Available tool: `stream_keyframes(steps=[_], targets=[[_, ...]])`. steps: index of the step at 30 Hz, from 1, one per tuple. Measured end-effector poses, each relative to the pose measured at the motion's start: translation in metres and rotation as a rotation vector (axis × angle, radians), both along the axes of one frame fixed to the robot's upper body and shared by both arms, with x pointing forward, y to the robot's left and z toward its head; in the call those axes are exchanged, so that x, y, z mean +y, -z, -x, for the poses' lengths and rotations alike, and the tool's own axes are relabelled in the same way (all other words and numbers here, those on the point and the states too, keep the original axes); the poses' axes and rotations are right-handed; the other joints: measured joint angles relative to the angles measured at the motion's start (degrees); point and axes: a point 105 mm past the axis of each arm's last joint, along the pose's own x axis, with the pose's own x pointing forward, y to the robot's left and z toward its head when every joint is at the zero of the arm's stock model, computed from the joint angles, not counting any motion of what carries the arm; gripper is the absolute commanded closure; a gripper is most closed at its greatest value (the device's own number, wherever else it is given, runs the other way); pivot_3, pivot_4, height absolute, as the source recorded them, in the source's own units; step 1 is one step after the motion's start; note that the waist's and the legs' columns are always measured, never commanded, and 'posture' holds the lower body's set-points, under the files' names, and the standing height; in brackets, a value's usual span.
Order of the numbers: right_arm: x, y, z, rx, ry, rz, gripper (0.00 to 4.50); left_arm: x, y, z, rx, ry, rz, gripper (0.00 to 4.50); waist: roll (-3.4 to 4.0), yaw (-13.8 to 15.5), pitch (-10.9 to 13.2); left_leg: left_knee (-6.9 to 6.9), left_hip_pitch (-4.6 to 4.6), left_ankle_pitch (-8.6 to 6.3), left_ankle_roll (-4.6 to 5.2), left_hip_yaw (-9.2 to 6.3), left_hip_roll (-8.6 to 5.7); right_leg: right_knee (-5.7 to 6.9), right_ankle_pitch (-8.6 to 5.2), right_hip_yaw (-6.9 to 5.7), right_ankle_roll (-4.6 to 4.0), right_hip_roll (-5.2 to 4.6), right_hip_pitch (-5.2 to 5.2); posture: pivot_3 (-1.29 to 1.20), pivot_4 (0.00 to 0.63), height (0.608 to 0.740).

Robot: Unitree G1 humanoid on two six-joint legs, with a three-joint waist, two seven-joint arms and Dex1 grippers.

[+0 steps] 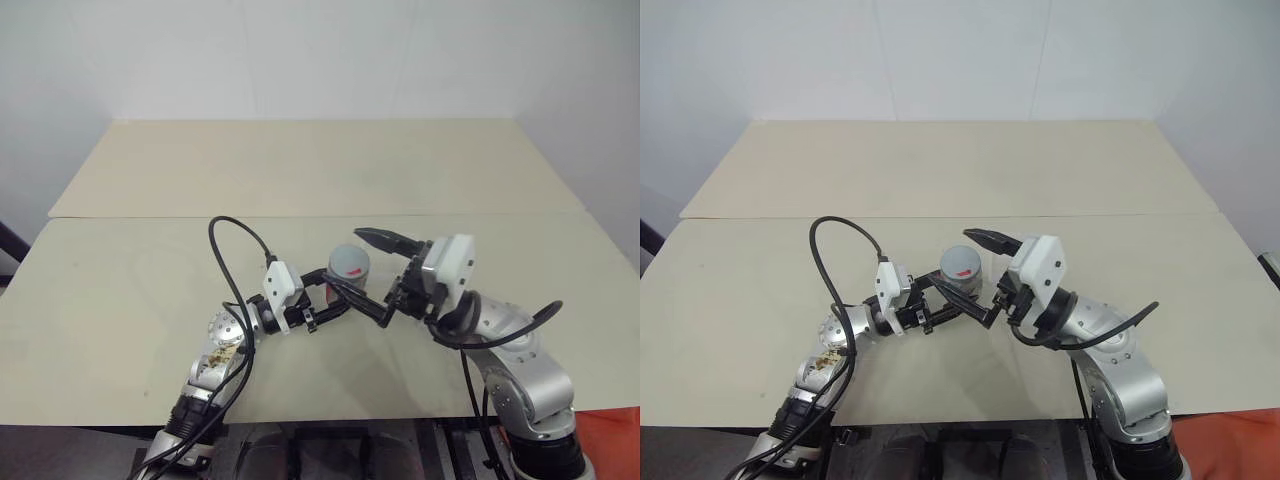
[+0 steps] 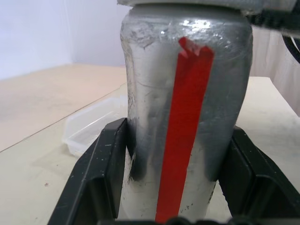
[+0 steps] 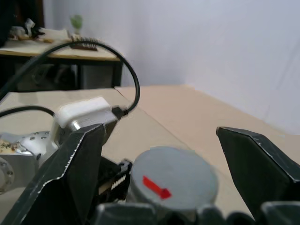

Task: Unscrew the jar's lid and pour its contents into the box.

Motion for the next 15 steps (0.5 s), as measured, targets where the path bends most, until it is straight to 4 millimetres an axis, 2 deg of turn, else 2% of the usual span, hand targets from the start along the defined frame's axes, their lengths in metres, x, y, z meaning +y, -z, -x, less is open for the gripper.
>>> stream_keyframes(steps=[5,15], targets=[[0.002,0.005,-0.016,0.012,0.16,-0.001,0.06,0.0,0.001,-0.005,-0.007,-0.033,-0.007,2.05,0.0,0.0,0.0,0.0,-0.03,0.0,0.01,0.01,-0.03,-0.01,0.0,0.02,0.0,0.0,-0.02,0.0,0.15,0.74],[0.003,0.006,-0.018,0.021,0.174,-0.003,0.06,0.0,0.003,-0.007,-0.005,-0.049,-0.012,2.05,0.0,0.0,0.0,-0.01,-0.07,-0.01,0.03,0.0,-0.02,-0.02,0.0,-0.02,0.01,0.03,-0.03,0.0,0.15,0.74]])
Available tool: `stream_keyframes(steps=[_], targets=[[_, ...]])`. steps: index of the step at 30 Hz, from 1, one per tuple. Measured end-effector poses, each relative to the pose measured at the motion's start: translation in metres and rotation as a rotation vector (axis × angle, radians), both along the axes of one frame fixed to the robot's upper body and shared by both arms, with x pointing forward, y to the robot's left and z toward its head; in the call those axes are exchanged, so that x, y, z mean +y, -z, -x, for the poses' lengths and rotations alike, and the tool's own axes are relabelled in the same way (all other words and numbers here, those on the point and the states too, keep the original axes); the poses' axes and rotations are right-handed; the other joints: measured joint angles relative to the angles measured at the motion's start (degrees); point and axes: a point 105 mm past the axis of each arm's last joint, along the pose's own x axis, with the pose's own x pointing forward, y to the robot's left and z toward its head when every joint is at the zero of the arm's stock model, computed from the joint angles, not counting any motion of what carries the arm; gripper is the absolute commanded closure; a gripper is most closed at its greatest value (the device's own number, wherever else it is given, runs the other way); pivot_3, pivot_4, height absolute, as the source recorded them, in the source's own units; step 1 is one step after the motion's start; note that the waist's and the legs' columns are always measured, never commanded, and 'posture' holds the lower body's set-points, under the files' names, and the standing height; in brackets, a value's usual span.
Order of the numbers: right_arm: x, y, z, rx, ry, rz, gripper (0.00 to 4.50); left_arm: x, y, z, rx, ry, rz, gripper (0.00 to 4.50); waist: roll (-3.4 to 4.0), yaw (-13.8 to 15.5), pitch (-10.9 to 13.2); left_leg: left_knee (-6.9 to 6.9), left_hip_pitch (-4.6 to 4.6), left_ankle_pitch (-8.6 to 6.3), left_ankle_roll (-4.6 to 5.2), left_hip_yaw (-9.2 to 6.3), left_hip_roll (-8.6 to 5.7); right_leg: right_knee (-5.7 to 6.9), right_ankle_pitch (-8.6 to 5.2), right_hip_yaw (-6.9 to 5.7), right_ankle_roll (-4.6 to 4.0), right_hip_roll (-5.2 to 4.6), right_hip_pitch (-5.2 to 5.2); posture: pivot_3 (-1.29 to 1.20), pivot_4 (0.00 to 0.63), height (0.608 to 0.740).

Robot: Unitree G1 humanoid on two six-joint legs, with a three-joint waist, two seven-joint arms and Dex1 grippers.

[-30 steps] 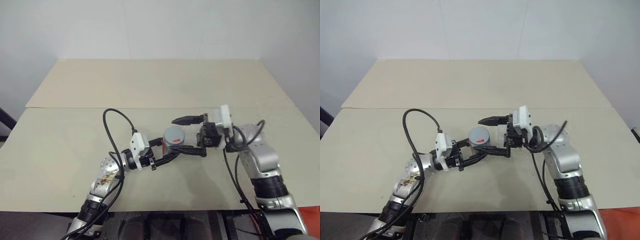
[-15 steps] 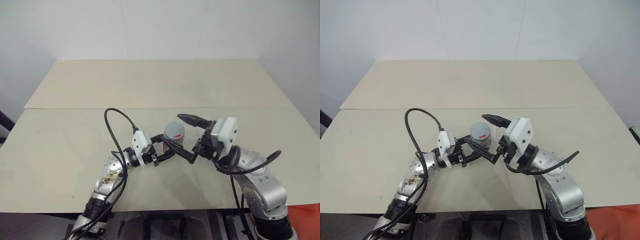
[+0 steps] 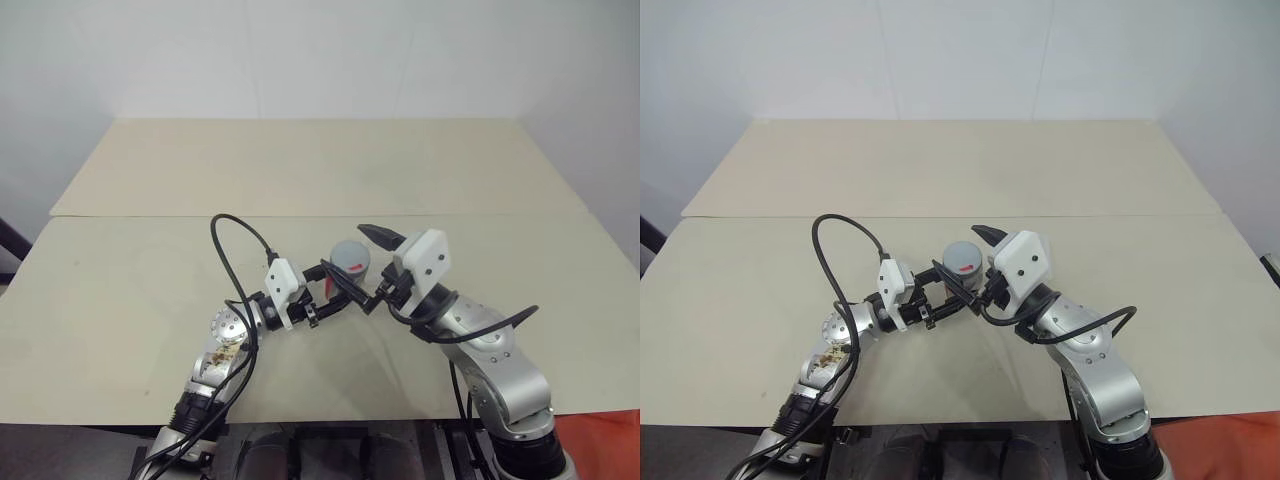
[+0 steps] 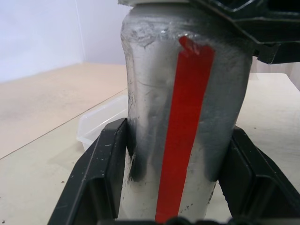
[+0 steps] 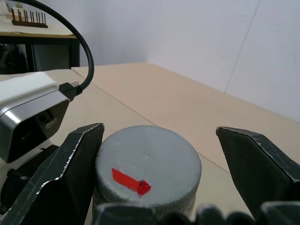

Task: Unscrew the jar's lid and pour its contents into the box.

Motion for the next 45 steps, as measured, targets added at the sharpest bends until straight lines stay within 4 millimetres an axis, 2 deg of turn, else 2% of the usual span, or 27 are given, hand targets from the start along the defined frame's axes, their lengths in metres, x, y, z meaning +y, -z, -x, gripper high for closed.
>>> stream_keyframes(steps=[3,6,18,26,36,45], targets=[[0.001,0.001,0.0,0.011,-0.009,-0.002,0.68,0.0,0.0,0.0,0.0,-0.001,0.0,2.05,0.0,0.0,0.0,0.0,0.0,0.0,0.01,0.0,0.0,0.0,0.0,0.01,0.0,0.0,0.0,0.0,0.15,0.74],[0.005,0.004,0.002,0.027,-0.033,-0.002,1.67,0.0,0.001,-0.001,0.003,-0.004,0.002,2.05,0.0,0.0,0.0,0.0,0.0,0.0,0.01,0.0,0.0,0.0,0.0,0.01,0.0,0.0,0.0,0.0,0.15,0.74],[0.0,0.006,0.005,0.067,-0.106,-0.003,1.7,-0.002,0.004,0.002,0.01,0.018,-0.008,2.05,0.0,0.0,0.0,0.01,0.01,-0.02,0.05,0.0,0.0,-0.01,0.0,0.01,0.0,0.0,0.03,0.0,0.15,0.74],[-0.012,0.01,-0.003,0.107,-0.443,0.123,1.7,-0.004,0.011,0.009,0.026,0.065,-0.033,2.05,0.0,-0.2,0.0,0.02,0.06,-0.14,0.25,0.02,0.01,-0.05,0.0,0.04,0.0,0.0,0.05,0.0,0.15,0.74],[-0.014,0.001,-0.019,0.099,-0.896,0.212,1.7,-0.008,0.005,0.015,0.003,0.088,-0.022,2.05,0.0,-0.1,0.0,0.06,0.04,-0.1,0.18,0.03,0.03,0.05,0.01,0.0,0.01,0.0,0.09,0.0,0.15,0.74],[0.001,0.007,-0.028,0.115,-1.01,0.248,1.7,-0.009,0.008,0.014,0.017,0.064,-0.016,2.05,0.01,-0.1,0.0,0.07,0.01,-0.06,0.12,0.03,0.03,0.07,0.03,-0.04,0.03,-0.03,0.08,0.0,0.15,0.74]])
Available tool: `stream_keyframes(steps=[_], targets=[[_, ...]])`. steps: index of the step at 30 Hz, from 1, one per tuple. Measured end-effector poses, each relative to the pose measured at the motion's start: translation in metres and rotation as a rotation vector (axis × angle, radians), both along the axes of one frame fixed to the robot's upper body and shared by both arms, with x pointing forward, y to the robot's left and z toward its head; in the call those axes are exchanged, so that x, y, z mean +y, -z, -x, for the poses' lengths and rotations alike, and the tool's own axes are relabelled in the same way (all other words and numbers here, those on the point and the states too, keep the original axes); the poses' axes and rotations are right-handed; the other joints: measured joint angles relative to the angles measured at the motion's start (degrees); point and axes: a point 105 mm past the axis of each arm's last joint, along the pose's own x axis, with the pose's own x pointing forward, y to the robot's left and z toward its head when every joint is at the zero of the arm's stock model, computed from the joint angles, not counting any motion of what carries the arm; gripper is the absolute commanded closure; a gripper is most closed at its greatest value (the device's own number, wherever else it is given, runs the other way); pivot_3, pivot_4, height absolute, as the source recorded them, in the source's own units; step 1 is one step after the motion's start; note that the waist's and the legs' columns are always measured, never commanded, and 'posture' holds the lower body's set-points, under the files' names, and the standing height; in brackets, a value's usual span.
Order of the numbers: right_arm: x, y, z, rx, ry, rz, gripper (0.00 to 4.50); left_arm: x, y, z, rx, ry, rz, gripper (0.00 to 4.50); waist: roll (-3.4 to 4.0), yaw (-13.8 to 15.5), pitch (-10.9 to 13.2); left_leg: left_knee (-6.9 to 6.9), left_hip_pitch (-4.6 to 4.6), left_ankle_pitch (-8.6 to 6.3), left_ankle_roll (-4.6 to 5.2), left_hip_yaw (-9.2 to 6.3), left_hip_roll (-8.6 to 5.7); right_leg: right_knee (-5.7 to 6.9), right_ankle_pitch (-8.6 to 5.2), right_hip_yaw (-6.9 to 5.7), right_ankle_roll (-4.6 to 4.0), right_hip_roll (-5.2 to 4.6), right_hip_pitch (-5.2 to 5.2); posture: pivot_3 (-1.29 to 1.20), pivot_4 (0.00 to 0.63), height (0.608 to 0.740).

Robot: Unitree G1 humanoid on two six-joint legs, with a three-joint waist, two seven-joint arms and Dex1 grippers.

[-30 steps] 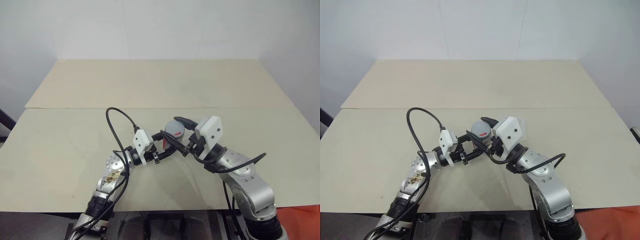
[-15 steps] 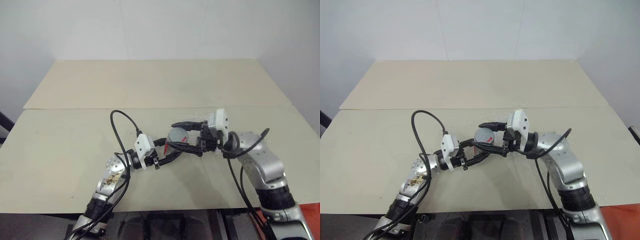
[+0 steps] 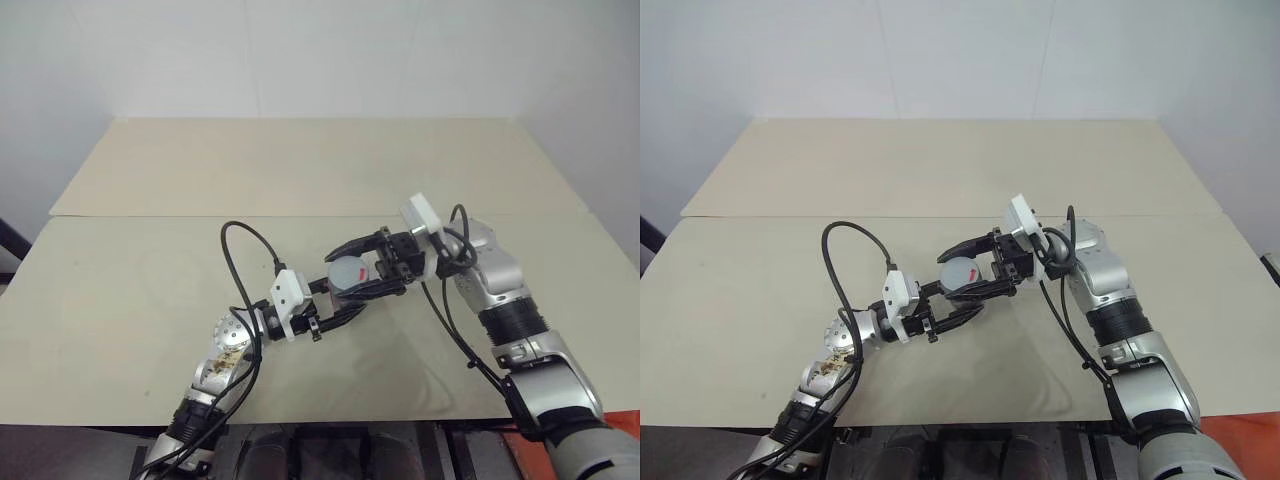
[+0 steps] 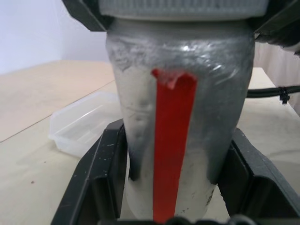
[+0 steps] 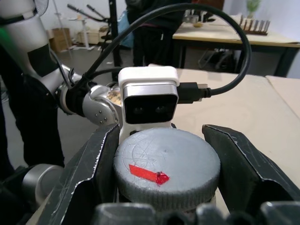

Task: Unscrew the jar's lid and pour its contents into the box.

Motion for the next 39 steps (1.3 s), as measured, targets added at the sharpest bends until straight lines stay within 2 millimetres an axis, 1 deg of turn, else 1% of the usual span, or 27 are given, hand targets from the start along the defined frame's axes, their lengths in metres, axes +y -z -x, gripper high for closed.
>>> stream_keyframes(steps=[2,7,13,15,18,19,21,24,27,29,31,34,37,39], targets=[[0.0,0.001,0.0,-0.001,-0.006,0.003,1.7,0.0,0.001,0.0,0.003,-0.003,0.0,2.05,0.0,0.0,0.0,0.0,0.0,0.01,-0.01,0.0,0.0,0.0,0.0,0.0,0.0,0.0,0.0,0.0,0.15,0.74],[-0.009,0.003,-0.005,0.009,0.024,0.025,0.04,0.001,-0.001,0.0,-0.007,-0.005,0.0,2.05,0.0,0.0,0.0,0.0,0.0,0.01,-0.02,0.0,0.01,0.0,0.0,0.0,0.0,-0.03,-0.01,0.0,0.15,0.74],[-0.022,0.001,-0.007,-0.023,0.074,-0.012,0.01,0.002,-0.001,0.001,-0.01,0.001,-0.008,2.05,0.0,0.0,0.0,0.0,-0.01,0.01,-0.03,0.01,0.02,-0.01,0.01,0.0,-0.01,-0.02,-0.02,0.0,0.15,0.74],[-0.027,-0.004,-0.004,-0.053,0.082,-0.029,0.01,0.002,-0.001,0.001,-0.012,0.003,-0.01,2.05,0.0,0.1,0.0,0.0,-0.02,0.01,-0.03,0.01,0.02,0.0,0.01,0.0,-0.01,-0.03,-0.02,0.0,0.15,0.74],[-0.037,-0.016,0.005,-0.132,0.096,-0.038,0.01,0.001,-0.002,0.0,-0.01,0.003,-0.011,2.05,0.01,0.3,0.0,0.0,-0.05,0.01,-0.03,-0.01,0.02,-0.03,0.01,-0.03,0.0,-0.04,-0.02,0.0,0.15,0.74],[-0.042,-0.02,0.01,-0.162,0.11,-0.043,0.0,0.001,-0.002,-0.001,-0.006,0.004,-0.012,2.16,0.0,0.3,0.0,-0.01,-0.05,0.01,-0.03,-0.03,0.02,-0.05,0.01,-0.04,0.0,-0.04,-0.01,0.0,0.15,0.74],[-0.048,-0.022,0.017,-0.192,0.137,-0.047,0.0,0.001,-0.001,-0.002,0.007,0.002,-0.017,2.4,0.0,0.3,0.0,-0.01,-0.06,0.01,-0.03,-0.02,0.02,-0.05,0.01,-0.04,0.0,-0.05,-0.02,0.0,0.15,0.74],[-0.055,-0.02,0.033,-0.205,0.181,-0.05,0.0,0.002,0.0,-0.003,0.02,0.0,-0.025,2.41,0.0,0.3,0.0,-0.01,-0.06,0.01,-0.03,-0.02,0.03,-0.05,0.01,-0.04,0.0,-0.05,-0.02,0.0,0.15,0.74],[-0.049,-0.021,0.046,-0.216,0.259,-0.084,0.0,0.004,0.002,-0.003,0.028,-0.001,-0.032,2.41,0.0,0.1,0.0,0.0,-0.02,0.01,-0.04,0.0,0.05,-0.08,0.01,0.03,0.0,-0.05,-0.04,0.0,0.15,0.74],[-0.041,-0.022,0.046,-0.231,0.338,-0.106,0.0,0.003,0.002,-0.004,0.029,-0.006,-0.031,2.41,0.0,0.0,0.0,0.0,0.06,0.03,-0.07,0.02,0.05,-0.11,0.01,0.08,-0.01,-0.06,-0.03,0.0,0.15,0.74],[-0.031,-0.022,0.041,-0.239,0.457,-0.153,0.0,0.002,0.002,-0.006,0.029,-0.027,-0.032,2.41,0.0,0.1,0.0,-0.02,0.08,0.05,-0.13,-0.02,0.05,-0.06,0.02,0.07,-0.04,-0.06,-0.05,0.0,0.15,0.74],[-0.014,-0.016,0.038,-0.199,0.603,-0.209,0.0,0.002,0.0,-0.01,0.016,-0.045,-0.054,2.41,0.0,0.2,0.0,0.02,0.0,0.06,-0.14,-0.01,0.0,-0.03,0.03,0.1,-0.05,-0.07,-0.11,0.0,0.15,0.74],[-0.01,-0.021,0.035,-0.21,0.739,-0.237,0.0,0.003,0.0,-0.012,0.015,-0.057,-0.064,2.41,0.0,0.4,0.0,0.04,-0.05,0.06,-0.13,-0.01,-0.01,-0.04,0.04,0.07,-0.04,-0.08,-0.12,0.0,0.15,0.74],[-0.009,-0.021,0.035,-0.247,0.82,-0.213,0.0,0.003,0.001,-0.013,0.018,-0.064,-0.069,2.41,0.01,0.4,0.0,0.03,-0.1,0.06,-0.13,-0.01,-0.01,-0.03,0.03,0.05,-0.04,-0.05,-0.17,0.0,0.15,0.74]])
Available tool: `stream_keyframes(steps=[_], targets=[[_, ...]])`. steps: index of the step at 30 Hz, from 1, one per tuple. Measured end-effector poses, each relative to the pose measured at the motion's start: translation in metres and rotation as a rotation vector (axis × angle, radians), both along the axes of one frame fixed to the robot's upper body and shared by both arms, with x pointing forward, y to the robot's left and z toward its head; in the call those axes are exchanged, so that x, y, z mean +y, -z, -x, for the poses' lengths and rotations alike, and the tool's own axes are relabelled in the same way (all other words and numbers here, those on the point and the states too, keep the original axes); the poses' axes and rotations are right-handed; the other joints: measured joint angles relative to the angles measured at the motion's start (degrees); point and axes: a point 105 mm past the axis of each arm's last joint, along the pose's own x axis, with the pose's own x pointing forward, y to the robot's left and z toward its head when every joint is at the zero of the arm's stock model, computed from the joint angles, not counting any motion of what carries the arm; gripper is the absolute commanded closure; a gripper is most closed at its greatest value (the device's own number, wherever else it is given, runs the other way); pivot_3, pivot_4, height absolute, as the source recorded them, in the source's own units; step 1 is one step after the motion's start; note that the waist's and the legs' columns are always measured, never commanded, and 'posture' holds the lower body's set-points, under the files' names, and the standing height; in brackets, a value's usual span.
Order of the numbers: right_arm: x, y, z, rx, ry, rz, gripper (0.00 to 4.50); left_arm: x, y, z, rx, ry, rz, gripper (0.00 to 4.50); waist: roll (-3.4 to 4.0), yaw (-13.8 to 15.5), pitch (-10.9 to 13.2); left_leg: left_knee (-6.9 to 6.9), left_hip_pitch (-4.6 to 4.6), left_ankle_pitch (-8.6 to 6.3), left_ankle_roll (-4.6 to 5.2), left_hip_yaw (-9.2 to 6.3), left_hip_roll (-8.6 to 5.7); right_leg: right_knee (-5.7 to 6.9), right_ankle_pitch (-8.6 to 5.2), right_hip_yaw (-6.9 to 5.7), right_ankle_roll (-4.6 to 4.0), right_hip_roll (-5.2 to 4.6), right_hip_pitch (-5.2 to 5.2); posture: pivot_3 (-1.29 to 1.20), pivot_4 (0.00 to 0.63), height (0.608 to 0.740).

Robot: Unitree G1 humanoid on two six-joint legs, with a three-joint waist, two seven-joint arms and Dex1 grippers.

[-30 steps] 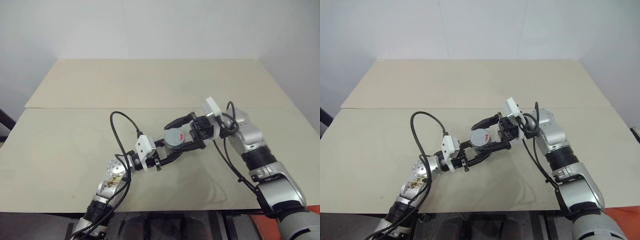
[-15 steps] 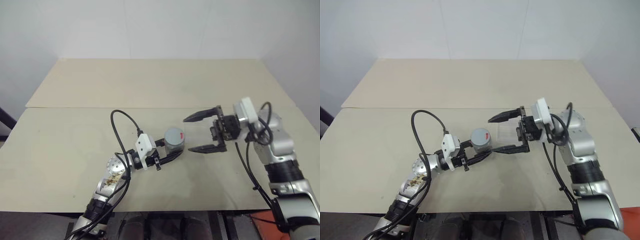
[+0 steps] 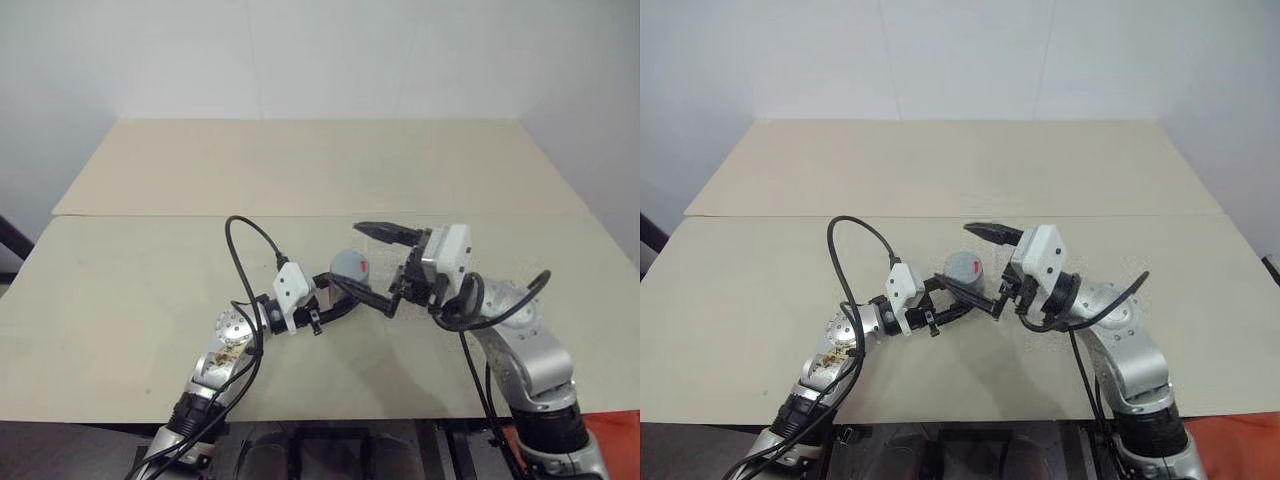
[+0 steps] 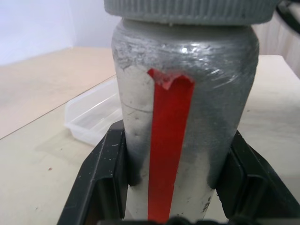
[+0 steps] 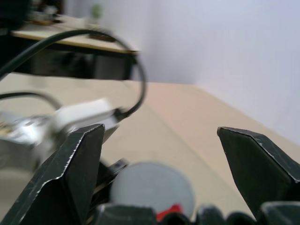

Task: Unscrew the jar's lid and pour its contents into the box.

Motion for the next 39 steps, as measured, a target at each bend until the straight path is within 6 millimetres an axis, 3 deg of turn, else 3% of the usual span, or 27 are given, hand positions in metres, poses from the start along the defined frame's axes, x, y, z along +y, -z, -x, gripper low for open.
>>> stream_keyframes(steps=[9,24,39], targets=[[0.015,0.015,0.013,0.073,0.12,0.003,0.0,0.002,0.004,-0.003,0.028,-0.029,-0.011,2.41,0.0,-0.2,0.0,0.08,-0.31,0.03,-0.02,0.01,-0.04,0.02,0.0,0.0,0.01,0.08,-0.32,0.0,0.15,0.74],[0.011,0.023,-0.008,0.083,0.23,0.034,0.0,0.002,0.004,-0.004,0.034,-0.041,-0.011,2.41,0.0,-0.2,0.0,0.08,-0.32,0.04,-0.01,0.0,-0.03,0.05,-0.01,0.0,0.01,0.1,-0.34,0.0,0.15,0.74],[-0.008,0.033,0.003,0.107,0.258,0.07,0.0,0.005,0.003,-0.007,0.016,-0.058,-0.011,2.41,0.0,-0.2,0.0,0.09,-0.32,0.04,-0.01,0.0,-0.03,0.03,-0.01,0.01,0.01,0.11,-0.34,0.0,0.15,0.74]])
